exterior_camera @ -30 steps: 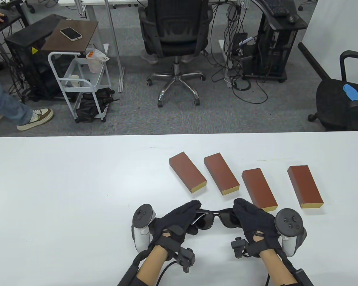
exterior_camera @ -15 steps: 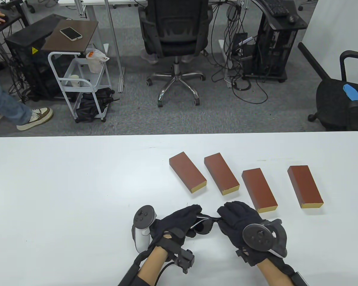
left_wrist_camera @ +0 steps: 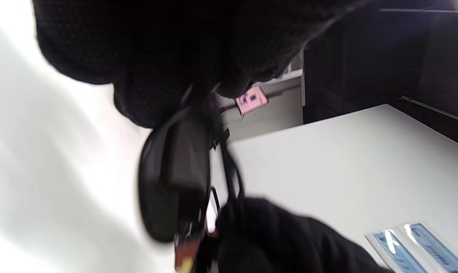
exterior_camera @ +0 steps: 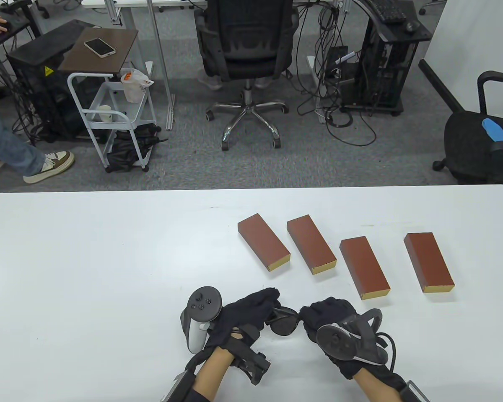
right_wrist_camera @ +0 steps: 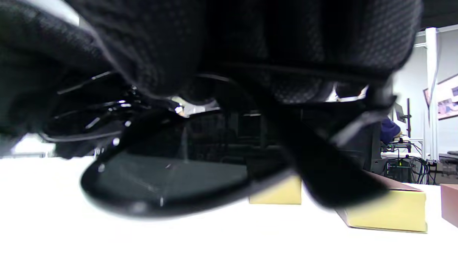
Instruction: Slide to open storage boxes and store sunglasses
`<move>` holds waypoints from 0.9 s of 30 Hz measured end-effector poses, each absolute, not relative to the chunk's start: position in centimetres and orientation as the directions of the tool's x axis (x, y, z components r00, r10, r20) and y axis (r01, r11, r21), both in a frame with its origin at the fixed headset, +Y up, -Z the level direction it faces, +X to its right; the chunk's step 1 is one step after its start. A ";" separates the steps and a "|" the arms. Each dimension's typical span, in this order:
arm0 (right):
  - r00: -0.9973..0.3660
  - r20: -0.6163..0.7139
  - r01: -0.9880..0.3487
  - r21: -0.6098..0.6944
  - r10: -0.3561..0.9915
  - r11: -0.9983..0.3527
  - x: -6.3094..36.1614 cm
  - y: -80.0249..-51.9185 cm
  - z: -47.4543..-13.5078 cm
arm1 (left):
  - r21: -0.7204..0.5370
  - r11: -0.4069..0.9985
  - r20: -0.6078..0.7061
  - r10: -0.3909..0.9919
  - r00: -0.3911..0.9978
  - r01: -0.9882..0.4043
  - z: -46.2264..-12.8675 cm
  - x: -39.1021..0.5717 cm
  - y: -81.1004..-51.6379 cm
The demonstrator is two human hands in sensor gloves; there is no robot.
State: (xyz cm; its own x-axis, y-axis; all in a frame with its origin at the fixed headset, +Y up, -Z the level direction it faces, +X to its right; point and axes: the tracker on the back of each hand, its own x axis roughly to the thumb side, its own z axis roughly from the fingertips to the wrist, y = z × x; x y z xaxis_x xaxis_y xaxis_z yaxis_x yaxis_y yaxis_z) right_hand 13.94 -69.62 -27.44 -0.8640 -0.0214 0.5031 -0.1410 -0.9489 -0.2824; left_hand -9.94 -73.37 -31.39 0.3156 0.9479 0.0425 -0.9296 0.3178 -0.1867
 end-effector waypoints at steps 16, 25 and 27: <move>-0.848 0.530 0.034 0.027 -0.015 -0.999 11.8 -74.4 -28.0 | 0.158 0.799 0.079 0.575 0.814 -0.580 -31.3 -13.1 -70.6; -0.850 0.526 0.014 0.051 0.015 -0.999 11.9 -74.7 -28.1 | 0.173 0.815 0.058 0.553 0.831 -0.554 -31.4 -13.8 -70.6; -0.863 0.505 -0.002 0.051 0.027 -0.999 12.2 -74.3 -28.2 | 0.174 0.818 0.059 0.547 0.835 -0.548 -31.4 -13.8 -70.6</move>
State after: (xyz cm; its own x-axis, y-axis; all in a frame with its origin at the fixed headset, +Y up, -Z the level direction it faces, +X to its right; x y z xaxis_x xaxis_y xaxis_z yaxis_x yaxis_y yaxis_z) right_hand 12.24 -74.31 -28.24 -0.8626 0.0270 0.5052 -0.0015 -0.9987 0.0508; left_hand -13.84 -70.58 -31.44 0.8351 0.5470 0.0586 -0.5481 0.8181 0.1742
